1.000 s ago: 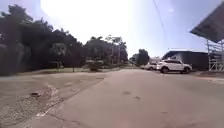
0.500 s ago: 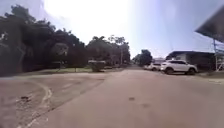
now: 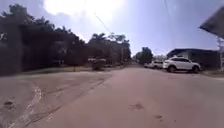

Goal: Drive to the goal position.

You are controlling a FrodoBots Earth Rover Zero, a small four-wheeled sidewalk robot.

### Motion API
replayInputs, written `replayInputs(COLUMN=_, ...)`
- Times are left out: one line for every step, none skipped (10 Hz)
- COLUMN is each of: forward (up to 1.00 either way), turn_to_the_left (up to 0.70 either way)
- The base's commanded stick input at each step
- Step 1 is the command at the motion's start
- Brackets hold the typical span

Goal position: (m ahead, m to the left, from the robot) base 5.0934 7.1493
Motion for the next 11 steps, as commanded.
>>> replayInputs(forward=0.70, turn_to_the_left=0.00)
replayInputs(forward=0.70, turn_to_the_left=0.00)
replayInputs(forward=0.70, turn_to_the_left=0.00)
replayInputs(forward=0.70, turn_to_the_left=0.00)
replayInputs(forward=0.70, turn_to_the_left=0.00)
replayInputs(forward=0.70, turn_to_the_left=0.00)
replayInputs(forward=0.70, turn_to_the_left=0.00)
replayInputs(forward=0.70, turn_to_the_left=0.03)
replayInputs(forward=0.70, turn_to_the_left=0.35)
replayInputs(forward=0.70, turn_to_the_left=0.23)
replayInputs(forward=0.70, turn_to_the_left=0.12)
